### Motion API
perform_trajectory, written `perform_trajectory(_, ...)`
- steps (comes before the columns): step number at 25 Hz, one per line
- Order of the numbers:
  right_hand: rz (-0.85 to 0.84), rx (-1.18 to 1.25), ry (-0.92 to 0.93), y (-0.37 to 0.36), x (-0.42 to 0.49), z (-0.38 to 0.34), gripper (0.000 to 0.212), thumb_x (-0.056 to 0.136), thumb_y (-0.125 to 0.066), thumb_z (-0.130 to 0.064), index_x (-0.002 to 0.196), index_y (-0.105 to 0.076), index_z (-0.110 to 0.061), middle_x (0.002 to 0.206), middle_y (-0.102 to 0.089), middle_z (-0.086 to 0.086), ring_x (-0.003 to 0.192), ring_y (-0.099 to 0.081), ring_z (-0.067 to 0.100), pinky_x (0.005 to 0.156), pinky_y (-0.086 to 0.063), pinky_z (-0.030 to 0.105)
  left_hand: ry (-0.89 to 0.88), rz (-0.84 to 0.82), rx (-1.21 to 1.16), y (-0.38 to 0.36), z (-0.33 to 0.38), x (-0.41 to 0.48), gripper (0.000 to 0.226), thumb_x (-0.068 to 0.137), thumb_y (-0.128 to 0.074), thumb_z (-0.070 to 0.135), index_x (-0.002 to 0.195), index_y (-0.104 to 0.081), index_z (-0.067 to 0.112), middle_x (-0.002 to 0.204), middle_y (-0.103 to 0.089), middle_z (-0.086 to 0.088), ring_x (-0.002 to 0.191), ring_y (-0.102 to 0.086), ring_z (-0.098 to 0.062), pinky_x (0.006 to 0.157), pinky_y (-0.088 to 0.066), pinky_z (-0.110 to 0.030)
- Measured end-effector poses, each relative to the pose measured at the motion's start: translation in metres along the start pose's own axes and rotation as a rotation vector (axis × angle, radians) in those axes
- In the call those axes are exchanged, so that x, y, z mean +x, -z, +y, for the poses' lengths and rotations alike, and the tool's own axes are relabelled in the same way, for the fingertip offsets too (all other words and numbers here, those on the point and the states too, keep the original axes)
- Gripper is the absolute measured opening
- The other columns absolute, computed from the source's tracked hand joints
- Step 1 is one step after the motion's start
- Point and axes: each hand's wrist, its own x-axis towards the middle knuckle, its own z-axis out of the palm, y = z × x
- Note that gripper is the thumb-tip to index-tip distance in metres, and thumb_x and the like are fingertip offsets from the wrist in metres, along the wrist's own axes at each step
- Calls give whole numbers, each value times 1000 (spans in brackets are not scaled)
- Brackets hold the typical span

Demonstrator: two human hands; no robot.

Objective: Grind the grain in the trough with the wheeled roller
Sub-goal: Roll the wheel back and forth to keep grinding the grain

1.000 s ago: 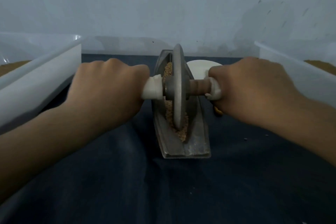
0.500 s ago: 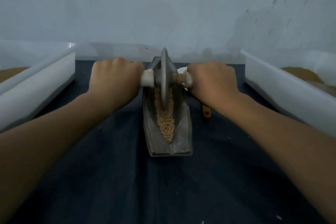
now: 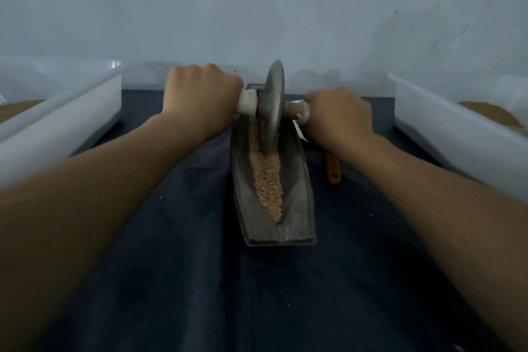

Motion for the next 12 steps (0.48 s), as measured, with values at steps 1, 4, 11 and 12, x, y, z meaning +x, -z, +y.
perform_trajectory(1, -6, 7, -3, 0, 0, 1, 8, 90, -58, -30, 88, -63, -24, 77, -58, 1, 68, -54, 23, 56, -39, 30, -9, -18, 1, 2, 0, 4, 9, 86, -57, 16, 92, -62, 20, 77, -57, -9, 72, -61, -35, 58, -34, -34)
perform_trajectory(4, 24, -78, 107, 14, -27, 7, 17, 84, -63, -36, 74, -51, -28, 69, -52, -2, 58, -46, 20, 50, -28, 26, -15, -41, -52, 11, -4, -26, 5, 86, -58, 22, 85, -54, 26, 70, -50, -4, 58, -53, -29, 54, -31, -32)
perform_trajectory(11, 83, -98, 230, 40, -66, 16, 24, 65, -49, -48, 55, -38, -29, 49, -38, -7, 41, -34, 13, 46, -20, 19, -43, 73, -67, 24, -19, -69, 29, 60, -74, 31, 63, -45, 28, 50, -23, 6, 40, -17, -15, 50, -12, -16)
perform_trajectory(12, 80, -138, 184, 32, -54, 12, 25, 70, -57, -44, 59, -41, -27, 53, -42, -6, 45, -37, 15, 47, -21, 21, -17, 47, -56, 15, -14, -62, 26, 65, -74, 25, 64, -48, 26, 50, -29, 3, 39, -21, -16, 49, -14, -18)
